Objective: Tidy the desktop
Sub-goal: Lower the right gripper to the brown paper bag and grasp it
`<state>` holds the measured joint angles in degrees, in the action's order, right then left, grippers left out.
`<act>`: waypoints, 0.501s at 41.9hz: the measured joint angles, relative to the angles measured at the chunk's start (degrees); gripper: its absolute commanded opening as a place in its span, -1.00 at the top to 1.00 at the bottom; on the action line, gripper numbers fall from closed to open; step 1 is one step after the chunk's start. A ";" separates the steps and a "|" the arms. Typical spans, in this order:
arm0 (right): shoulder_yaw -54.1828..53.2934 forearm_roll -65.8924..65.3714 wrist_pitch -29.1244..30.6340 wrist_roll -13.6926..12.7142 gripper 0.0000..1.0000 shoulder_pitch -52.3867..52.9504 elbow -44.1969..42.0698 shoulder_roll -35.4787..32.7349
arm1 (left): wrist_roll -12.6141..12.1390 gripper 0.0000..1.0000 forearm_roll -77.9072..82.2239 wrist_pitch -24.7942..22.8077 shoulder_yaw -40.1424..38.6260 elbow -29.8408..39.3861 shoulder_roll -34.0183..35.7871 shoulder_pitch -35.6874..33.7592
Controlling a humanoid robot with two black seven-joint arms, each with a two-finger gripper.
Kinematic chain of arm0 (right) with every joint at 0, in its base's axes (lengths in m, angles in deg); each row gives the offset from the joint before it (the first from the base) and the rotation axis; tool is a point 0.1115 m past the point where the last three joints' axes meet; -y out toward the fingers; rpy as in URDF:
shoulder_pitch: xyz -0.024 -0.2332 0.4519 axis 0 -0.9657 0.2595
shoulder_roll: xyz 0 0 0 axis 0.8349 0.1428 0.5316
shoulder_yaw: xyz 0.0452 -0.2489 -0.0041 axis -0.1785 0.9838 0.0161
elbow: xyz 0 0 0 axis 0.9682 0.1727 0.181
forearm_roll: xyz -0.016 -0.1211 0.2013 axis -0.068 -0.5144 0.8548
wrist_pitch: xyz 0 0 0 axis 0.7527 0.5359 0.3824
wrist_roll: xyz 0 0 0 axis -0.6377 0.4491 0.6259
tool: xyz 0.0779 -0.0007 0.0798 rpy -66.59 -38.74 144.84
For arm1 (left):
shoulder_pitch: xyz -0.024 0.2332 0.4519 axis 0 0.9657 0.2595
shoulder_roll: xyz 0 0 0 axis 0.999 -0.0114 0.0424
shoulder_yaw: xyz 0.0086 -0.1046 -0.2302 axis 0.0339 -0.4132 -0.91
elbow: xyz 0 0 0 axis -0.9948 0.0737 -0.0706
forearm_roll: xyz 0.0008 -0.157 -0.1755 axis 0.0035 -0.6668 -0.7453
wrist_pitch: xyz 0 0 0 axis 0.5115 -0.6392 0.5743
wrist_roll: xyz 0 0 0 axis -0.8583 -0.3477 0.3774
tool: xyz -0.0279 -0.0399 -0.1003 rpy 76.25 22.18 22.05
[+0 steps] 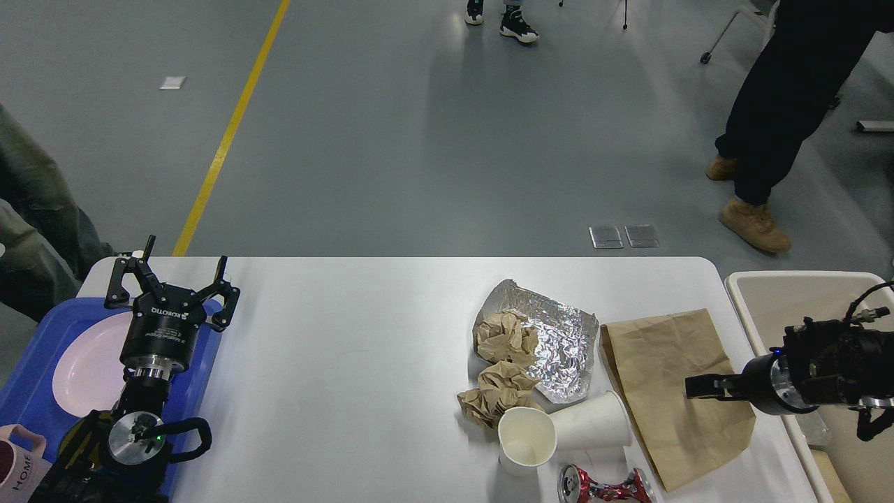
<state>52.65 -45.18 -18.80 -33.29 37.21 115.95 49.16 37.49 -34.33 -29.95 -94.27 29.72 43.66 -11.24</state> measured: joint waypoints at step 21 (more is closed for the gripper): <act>0.22 -0.73 -0.81 -1.44 1.00 -0.58 0.71 0.79 | 0.00 -0.94 -0.06 0.00 0.00 0.00 0.00 0.00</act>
<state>52.87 -45.91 -19.60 -34.73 36.63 116.66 49.95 37.49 -34.38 -29.95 -94.27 29.72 43.66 -11.24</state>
